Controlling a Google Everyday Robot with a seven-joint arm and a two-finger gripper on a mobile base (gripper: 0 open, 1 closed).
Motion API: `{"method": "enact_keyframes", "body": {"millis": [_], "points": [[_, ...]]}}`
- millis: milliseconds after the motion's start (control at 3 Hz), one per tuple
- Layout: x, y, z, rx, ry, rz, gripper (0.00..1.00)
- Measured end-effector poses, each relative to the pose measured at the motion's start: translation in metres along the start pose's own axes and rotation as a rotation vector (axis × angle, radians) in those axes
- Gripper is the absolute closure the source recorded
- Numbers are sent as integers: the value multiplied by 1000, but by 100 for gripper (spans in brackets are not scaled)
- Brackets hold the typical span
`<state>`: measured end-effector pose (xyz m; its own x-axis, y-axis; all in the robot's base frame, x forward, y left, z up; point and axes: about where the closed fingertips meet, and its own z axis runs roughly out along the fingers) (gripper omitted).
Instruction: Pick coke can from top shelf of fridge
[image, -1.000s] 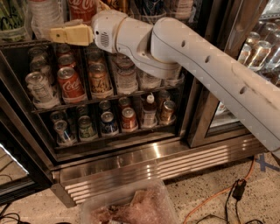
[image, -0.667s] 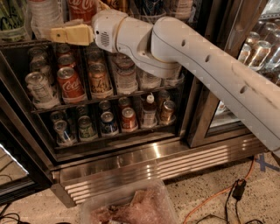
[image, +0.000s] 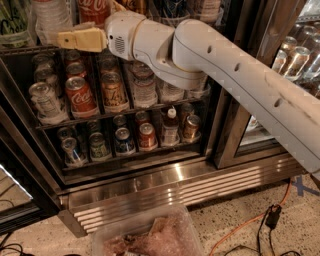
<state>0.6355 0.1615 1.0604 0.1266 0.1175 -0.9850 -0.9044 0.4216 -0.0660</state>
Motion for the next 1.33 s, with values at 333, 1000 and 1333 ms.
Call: {"method": "enact_keyframes", "body": {"millis": [333, 1000, 1333], "points": [[1, -14, -3, 73, 10, -25, 0], [3, -29, -14, 163, 15, -41, 0], [2, -30, -14, 170, 16, -42, 0]]}}
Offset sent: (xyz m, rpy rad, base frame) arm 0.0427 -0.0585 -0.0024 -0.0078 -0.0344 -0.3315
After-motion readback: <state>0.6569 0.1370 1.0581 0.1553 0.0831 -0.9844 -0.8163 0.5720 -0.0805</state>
